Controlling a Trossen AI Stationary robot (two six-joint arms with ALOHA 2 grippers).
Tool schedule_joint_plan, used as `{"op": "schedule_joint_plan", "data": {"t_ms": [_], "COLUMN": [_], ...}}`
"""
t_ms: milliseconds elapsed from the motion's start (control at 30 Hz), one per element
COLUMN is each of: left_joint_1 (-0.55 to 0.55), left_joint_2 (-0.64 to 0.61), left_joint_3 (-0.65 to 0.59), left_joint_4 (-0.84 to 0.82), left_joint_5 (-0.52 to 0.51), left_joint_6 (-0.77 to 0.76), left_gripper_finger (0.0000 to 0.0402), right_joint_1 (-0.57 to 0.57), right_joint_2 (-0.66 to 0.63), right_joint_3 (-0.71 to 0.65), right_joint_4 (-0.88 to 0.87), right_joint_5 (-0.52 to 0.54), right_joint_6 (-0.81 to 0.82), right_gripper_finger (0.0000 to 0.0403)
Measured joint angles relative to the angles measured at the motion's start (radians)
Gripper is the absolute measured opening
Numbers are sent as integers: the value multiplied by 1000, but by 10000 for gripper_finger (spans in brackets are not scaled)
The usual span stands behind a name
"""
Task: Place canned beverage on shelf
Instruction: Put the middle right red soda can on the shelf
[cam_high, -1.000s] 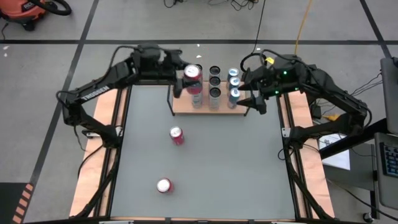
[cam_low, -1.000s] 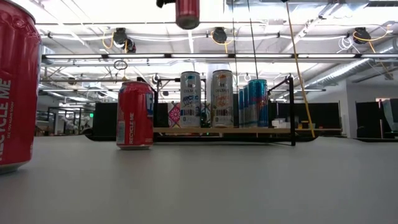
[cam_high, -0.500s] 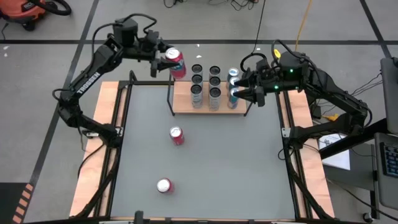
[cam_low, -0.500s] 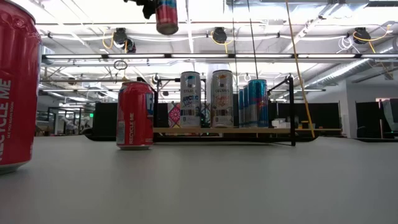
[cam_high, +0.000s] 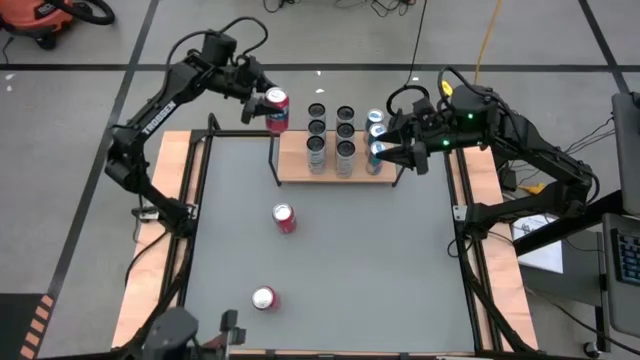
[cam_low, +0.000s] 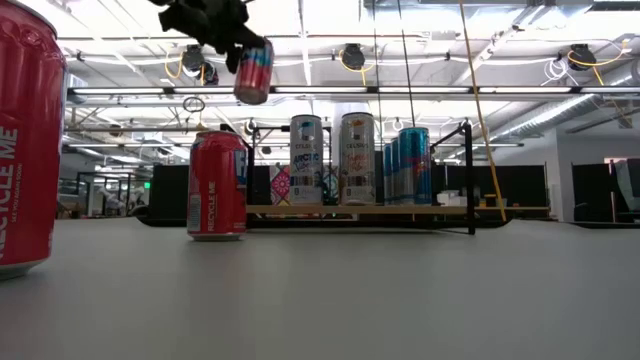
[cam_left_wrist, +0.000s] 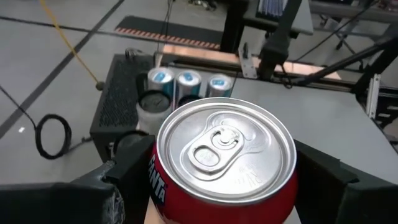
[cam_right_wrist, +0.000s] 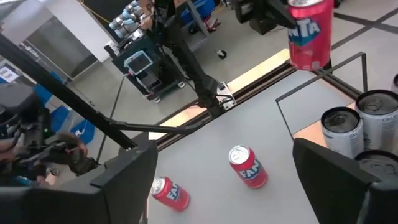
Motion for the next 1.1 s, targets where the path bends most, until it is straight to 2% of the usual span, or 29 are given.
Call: {"op": "schedule_joint_plan", "data": {"t_ms": [200,400,700,967,1100], "left_joint_1": [6,40,47,42,41], "left_joint_2": [15,14,26,66,90], "left_joint_3": [0,0,0,-1,-1], "left_joint_4": [-10,-107,-71,-52,69], "left_joint_5": [13,58,132,149,156], "left_joint_6": [-19,1,20,64,63], "left_gripper_finger": [285,285,285,285,285], "right_joint_1": [-15,-54,-92,-92,-92], "right_joint_2": [2,2,6,6,6], "right_joint_3": [0,0,-1,-1,-1], "right_joint_4": [-7,-8,10,32,34], "right_joint_5": [2,2,3,3,3], "right_joint_6": [-30,-33,-15,26,22], "right_gripper_finger": [336,336,336,336,336]}}
